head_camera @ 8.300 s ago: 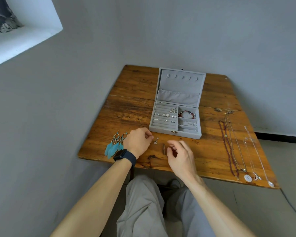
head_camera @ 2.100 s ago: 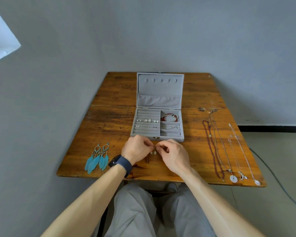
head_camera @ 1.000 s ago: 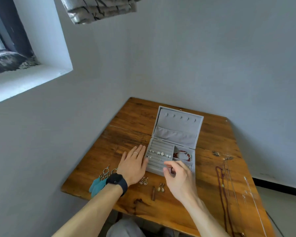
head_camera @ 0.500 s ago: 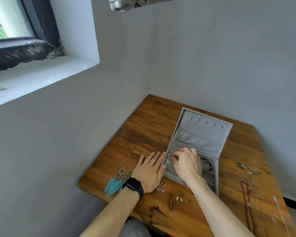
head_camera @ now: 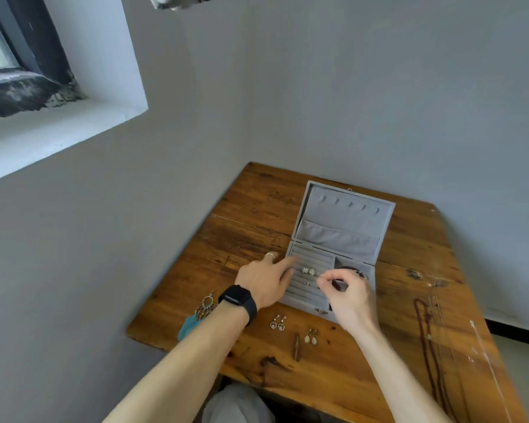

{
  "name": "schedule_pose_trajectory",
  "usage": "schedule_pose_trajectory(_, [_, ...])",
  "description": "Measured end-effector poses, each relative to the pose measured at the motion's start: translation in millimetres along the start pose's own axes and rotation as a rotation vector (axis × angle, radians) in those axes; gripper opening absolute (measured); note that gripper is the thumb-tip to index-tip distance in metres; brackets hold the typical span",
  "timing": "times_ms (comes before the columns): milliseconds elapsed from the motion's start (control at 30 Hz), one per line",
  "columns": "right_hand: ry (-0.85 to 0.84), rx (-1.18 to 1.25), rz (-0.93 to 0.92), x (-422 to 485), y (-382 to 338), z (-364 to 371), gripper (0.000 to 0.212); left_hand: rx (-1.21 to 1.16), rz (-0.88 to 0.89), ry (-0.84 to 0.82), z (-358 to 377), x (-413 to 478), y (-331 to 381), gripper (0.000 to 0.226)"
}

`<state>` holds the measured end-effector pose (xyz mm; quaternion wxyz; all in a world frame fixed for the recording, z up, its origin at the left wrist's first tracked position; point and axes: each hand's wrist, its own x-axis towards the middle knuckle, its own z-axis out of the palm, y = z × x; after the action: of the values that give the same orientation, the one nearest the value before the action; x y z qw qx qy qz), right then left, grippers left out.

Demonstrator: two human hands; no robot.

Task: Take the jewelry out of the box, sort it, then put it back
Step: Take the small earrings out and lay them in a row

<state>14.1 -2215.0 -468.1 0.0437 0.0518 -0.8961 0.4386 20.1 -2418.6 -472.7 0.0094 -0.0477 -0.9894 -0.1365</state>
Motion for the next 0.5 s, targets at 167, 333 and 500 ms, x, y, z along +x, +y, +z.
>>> schedule_pose_trajectory(167, [0.074, 0.124, 0.1, -54, 32, -23, 0.008, 0.159, -0.054, 0.013, -11, 20, 10, 0.035])
schedule_pose_trajectory(333, [0.063, 0.21, 0.089, -68, 45, -27, 0.007, 0.246, -0.067, 0.114, -9, 28, 19, 0.026])
schedule_pose_trajectory(500, [0.11, 0.192, 0.083, -73, 51, -22, 0.007, 0.311, -0.083, 0.12, -6, 31, 28, 0.02])
